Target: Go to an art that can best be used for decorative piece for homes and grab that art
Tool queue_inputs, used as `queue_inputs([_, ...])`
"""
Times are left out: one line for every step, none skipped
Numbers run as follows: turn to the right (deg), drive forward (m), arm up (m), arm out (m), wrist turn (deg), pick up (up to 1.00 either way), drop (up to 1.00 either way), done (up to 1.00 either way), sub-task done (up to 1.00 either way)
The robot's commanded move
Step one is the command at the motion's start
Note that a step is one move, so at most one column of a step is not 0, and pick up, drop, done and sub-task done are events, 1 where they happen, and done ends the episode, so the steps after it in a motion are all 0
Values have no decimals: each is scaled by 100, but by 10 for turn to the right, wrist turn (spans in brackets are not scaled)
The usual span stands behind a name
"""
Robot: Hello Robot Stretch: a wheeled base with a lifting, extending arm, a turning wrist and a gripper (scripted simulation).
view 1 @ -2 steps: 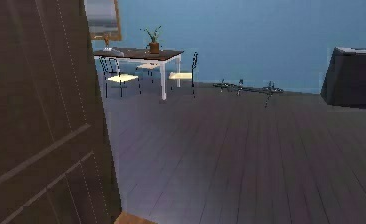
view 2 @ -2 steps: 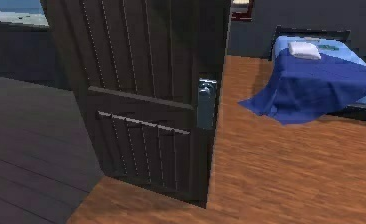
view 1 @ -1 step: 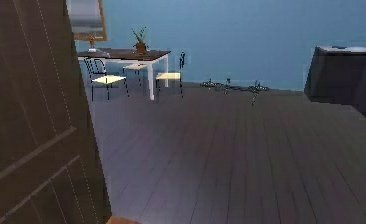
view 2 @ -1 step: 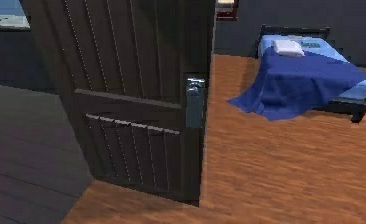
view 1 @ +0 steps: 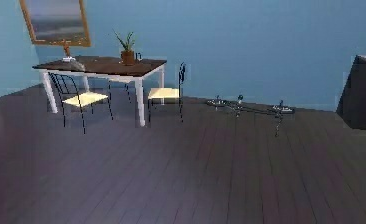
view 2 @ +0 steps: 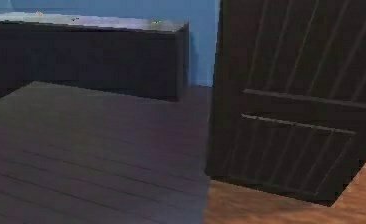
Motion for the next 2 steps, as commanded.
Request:
queue_inputs([0,40,0,0,0,0,0,0,0])
queue_inputs([-450,0,0,0,0,0,0,0,0])
